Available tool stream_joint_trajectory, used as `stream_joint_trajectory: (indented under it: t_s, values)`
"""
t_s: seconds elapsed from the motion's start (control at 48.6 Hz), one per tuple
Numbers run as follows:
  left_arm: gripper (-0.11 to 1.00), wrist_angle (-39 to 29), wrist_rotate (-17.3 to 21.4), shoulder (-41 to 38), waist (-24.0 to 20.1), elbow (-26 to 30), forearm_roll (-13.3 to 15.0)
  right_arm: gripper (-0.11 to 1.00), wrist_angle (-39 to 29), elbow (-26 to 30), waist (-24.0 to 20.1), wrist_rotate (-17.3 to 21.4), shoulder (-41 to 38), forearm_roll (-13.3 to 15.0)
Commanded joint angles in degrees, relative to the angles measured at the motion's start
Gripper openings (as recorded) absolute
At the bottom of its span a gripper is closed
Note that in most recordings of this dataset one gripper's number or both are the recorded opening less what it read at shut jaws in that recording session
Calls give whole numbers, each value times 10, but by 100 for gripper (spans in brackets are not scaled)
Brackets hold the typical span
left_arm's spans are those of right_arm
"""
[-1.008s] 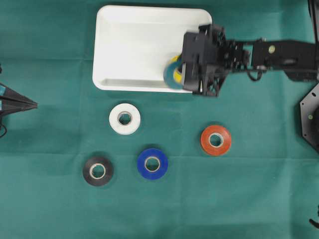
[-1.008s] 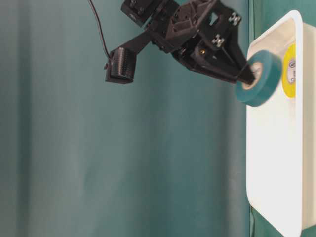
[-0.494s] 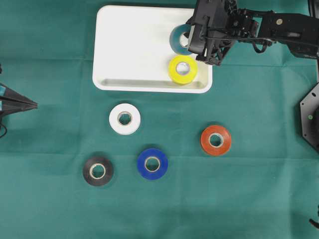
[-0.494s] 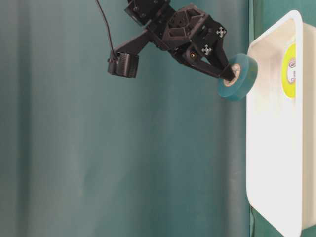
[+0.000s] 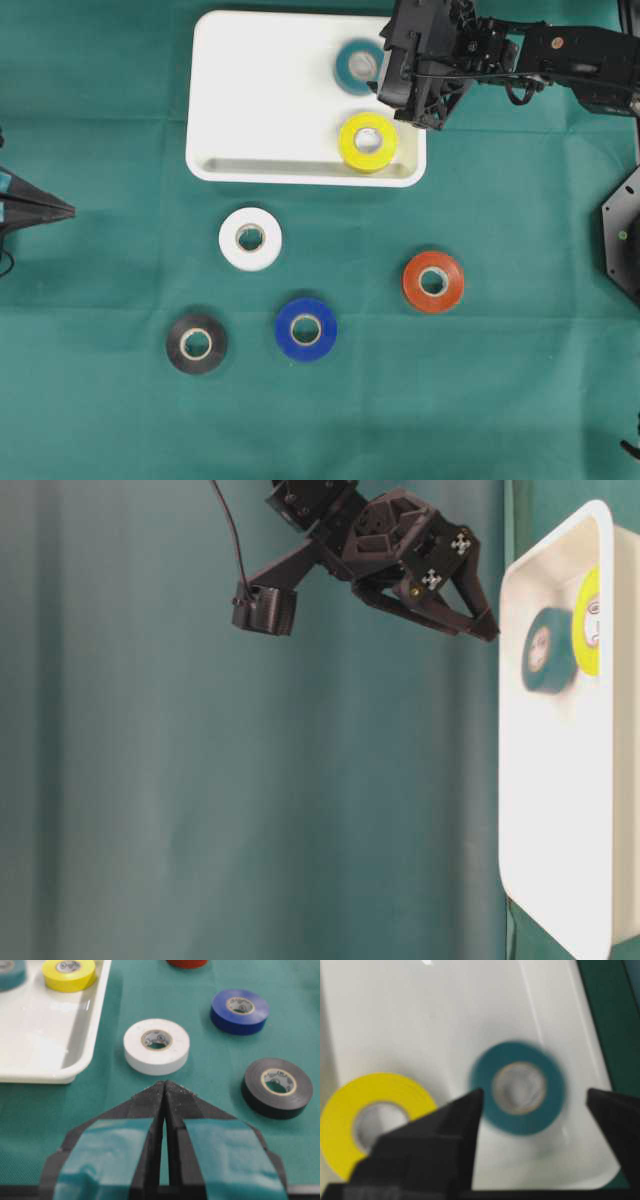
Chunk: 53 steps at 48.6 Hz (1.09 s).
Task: Put the tape into the white case with the right arm.
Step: 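Release the teal roll in the tray and withdraw right gripper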
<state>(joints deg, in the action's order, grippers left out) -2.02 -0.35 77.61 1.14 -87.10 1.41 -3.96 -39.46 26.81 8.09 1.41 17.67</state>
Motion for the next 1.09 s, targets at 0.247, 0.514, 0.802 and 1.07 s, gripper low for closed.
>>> stream_joint_trajectory:
  t_s: [0.247,0.514,0.802,1.07]
  values:
    - [1,5,0,-5,1,7,1,65,4,-19,1,2,23,2]
    - [1,5,0,-5,1,7,1,64,10,-97,1,2,96,2]
    - [1,5,0,-5,1,7,1,65,82,-214,1,5,200,2]
    - [1,5,0,-5,1,7,1,65,76,-274,0,8,271,-1]
